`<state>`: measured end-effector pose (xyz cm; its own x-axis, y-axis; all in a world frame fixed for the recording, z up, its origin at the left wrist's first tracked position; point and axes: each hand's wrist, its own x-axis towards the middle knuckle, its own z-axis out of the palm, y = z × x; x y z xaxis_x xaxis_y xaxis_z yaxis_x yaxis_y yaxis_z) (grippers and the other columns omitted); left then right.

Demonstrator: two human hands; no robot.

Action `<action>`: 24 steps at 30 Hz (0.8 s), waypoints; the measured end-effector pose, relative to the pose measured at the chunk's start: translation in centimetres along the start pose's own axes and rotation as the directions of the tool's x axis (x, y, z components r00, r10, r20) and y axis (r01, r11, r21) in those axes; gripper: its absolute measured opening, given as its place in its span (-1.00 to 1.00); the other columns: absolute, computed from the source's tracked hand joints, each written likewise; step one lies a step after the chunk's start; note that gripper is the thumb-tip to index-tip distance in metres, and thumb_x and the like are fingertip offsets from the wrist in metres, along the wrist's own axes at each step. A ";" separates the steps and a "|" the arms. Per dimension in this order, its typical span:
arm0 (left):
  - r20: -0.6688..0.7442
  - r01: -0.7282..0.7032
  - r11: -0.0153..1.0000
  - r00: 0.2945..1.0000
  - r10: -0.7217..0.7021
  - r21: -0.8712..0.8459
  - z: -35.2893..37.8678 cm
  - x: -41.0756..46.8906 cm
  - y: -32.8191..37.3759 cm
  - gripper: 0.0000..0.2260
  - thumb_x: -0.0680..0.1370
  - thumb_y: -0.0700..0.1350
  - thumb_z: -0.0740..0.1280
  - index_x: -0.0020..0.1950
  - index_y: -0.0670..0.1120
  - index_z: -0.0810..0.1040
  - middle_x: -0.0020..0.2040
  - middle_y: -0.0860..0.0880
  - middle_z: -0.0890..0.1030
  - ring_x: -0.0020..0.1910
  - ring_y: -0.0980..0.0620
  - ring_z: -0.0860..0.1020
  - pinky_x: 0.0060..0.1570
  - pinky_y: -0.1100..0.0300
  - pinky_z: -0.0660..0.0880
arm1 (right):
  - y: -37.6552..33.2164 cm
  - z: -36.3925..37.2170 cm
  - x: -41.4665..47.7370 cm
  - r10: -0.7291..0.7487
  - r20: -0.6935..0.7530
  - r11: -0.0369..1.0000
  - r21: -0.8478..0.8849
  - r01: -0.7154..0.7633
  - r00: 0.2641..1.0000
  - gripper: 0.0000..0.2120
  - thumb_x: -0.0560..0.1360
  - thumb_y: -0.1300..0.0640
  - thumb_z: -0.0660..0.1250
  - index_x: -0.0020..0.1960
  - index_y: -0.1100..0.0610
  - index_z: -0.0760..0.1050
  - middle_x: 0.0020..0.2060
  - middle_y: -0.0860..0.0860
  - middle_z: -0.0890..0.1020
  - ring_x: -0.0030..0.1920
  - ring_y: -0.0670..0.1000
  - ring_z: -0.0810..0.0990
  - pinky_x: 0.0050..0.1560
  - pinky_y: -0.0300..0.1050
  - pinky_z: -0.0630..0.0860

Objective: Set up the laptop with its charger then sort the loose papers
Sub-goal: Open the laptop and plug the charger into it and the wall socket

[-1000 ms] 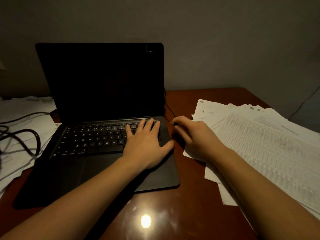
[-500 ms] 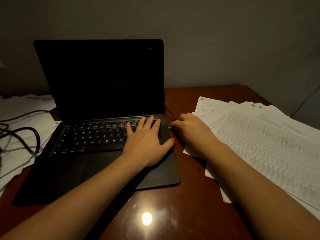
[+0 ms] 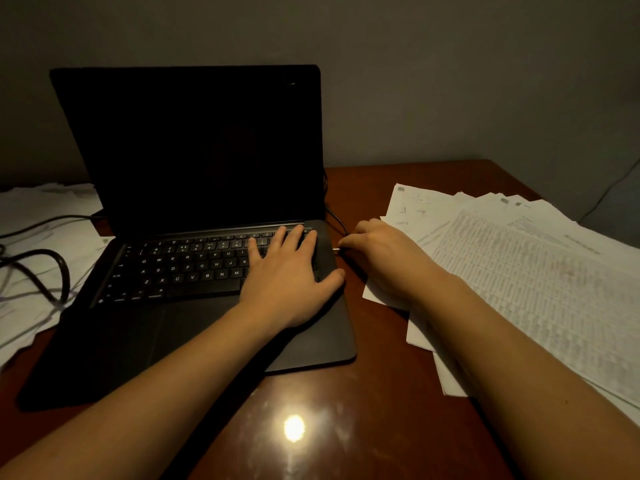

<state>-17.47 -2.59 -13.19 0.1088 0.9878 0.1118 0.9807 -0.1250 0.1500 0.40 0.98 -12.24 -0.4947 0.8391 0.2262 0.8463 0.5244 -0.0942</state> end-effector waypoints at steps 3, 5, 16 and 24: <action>-0.006 -0.001 1.000 1.000 0.001 0.000 0.0 0.0 -0.1 -0.26 0.55 0.43 0.02 0.63 0.07 0.04 0.65 0.02 0.03 0.62 -0.02 -0.07 0.53 -0.28 -0.17 | 0.1 0.2 0.5 -0.015 -0.011 0.999 0.033 0.015 1.000 -0.61 0.61 0.19 0.33 0.42 -0.02 0.48 0.21 0.02 0.55 0.20 0.03 0.46 0.01 -0.24 0.30; 0.002 -0.005 1.000 1.000 0.005 -0.005 -0.1 0.0 -0.1 -0.26 0.55 0.42 0.02 0.64 0.07 0.05 0.65 0.02 0.03 0.62 -0.02 -0.07 0.54 -0.26 -0.17 | -0.4 0.2 0.8 -0.021 0.006 0.999 0.043 0.021 1.000 -0.61 0.63 0.19 0.30 0.45 0.01 0.44 0.25 0.04 0.53 0.25 0.04 0.45 0.12 -0.19 0.37; 0.007 0.000 1.000 1.000 0.000 -0.018 -0.4 -0.1 0.1 -0.34 0.60 0.34 0.02 0.63 0.07 0.04 0.65 0.03 0.03 0.62 -0.01 -0.08 0.54 -0.24 -0.16 | -0.4 -0.3 -0.1 0.072 -0.033 0.956 0.286 -0.059 0.997 -0.61 0.61 0.09 0.27 0.42 -0.04 0.37 0.07 0.00 0.58 0.02 -0.03 0.52 0.00 -0.20 0.47; 0.014 0.014 1.000 1.000 -0.014 -0.021 -0.5 -0.2 0.1 -0.35 0.61 0.33 0.02 0.63 0.08 0.03 0.65 0.03 0.02 0.62 0.00 -0.08 0.55 -0.22 -0.18 | -0.1 -0.8 -0.3 0.163 -0.074 0.961 0.237 -0.141 0.984 -0.60 0.59 0.07 0.25 0.43 -0.04 0.41 0.23 0.03 0.55 0.26 0.05 0.46 0.24 -0.02 0.47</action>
<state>-17.44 -2.89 -12.69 0.0979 0.9906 0.0955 0.9785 -0.1133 0.1725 0.61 0.53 -11.49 -0.3343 0.9002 0.2791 0.8363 0.4198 -0.3527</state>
